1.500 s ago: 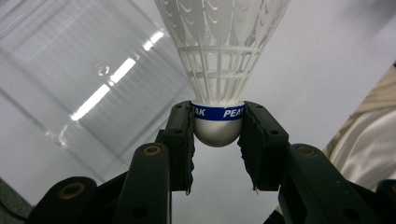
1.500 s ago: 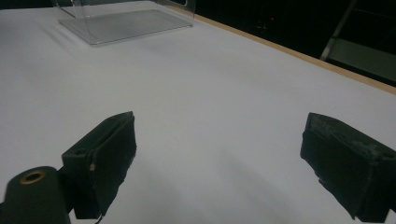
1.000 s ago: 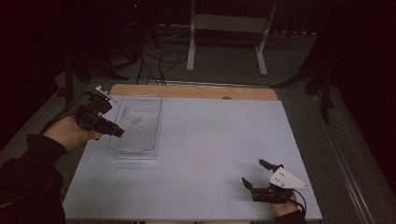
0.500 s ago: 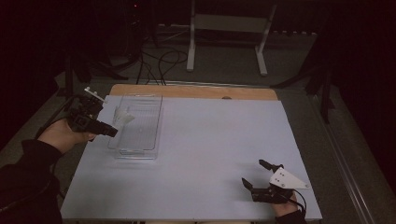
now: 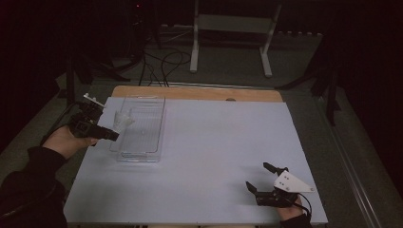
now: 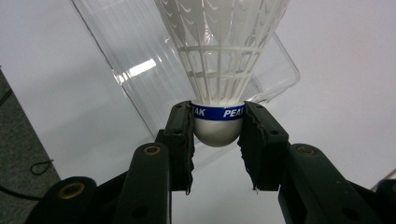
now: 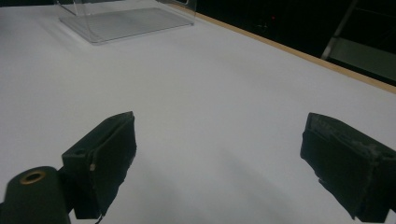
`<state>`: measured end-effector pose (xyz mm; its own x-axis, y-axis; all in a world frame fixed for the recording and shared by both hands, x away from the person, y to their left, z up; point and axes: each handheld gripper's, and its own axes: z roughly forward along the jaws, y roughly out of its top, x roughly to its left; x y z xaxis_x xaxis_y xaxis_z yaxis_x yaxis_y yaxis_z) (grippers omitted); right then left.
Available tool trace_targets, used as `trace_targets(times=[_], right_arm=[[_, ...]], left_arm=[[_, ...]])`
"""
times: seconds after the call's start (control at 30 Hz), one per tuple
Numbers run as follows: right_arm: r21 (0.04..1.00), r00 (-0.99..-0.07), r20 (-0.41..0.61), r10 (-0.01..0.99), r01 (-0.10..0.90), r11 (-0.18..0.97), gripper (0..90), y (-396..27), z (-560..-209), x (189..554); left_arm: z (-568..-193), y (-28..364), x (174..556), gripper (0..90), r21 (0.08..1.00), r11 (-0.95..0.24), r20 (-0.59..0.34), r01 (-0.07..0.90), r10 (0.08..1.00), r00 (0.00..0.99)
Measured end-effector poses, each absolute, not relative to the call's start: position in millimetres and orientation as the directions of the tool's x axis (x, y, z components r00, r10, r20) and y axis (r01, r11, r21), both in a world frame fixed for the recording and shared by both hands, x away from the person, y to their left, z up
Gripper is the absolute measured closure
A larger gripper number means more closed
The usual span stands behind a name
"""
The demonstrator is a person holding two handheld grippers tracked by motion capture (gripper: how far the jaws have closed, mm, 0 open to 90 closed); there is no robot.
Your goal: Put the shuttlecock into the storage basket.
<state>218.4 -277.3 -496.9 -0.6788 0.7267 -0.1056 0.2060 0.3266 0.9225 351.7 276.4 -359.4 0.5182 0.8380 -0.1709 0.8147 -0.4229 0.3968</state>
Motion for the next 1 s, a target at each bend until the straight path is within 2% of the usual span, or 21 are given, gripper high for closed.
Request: trace_targets(times=[0.37,0.8,1.0], right_arm=[[0.92,-0.679,-0.11,0.726,0.207,0.334,10.2,-277,-497,218],[0.92,-0.68,-0.108,0.725,0.209,0.333,10.2,-277,-497,218],[0.919,-0.681,-0.109,0.724,0.209,0.335,10.2,-276,-497,218]], left_arm=[[-382,282,355,65.7,0.413,-0.438,-0.134,0.798,0.838,0.53],[-402,284,363,65.7,0.425,-0.465,-0.156,0.776,0.807,0.569],[-408,280,366,65.7,0.406,-0.496,-0.122,0.767,0.803,0.584]])
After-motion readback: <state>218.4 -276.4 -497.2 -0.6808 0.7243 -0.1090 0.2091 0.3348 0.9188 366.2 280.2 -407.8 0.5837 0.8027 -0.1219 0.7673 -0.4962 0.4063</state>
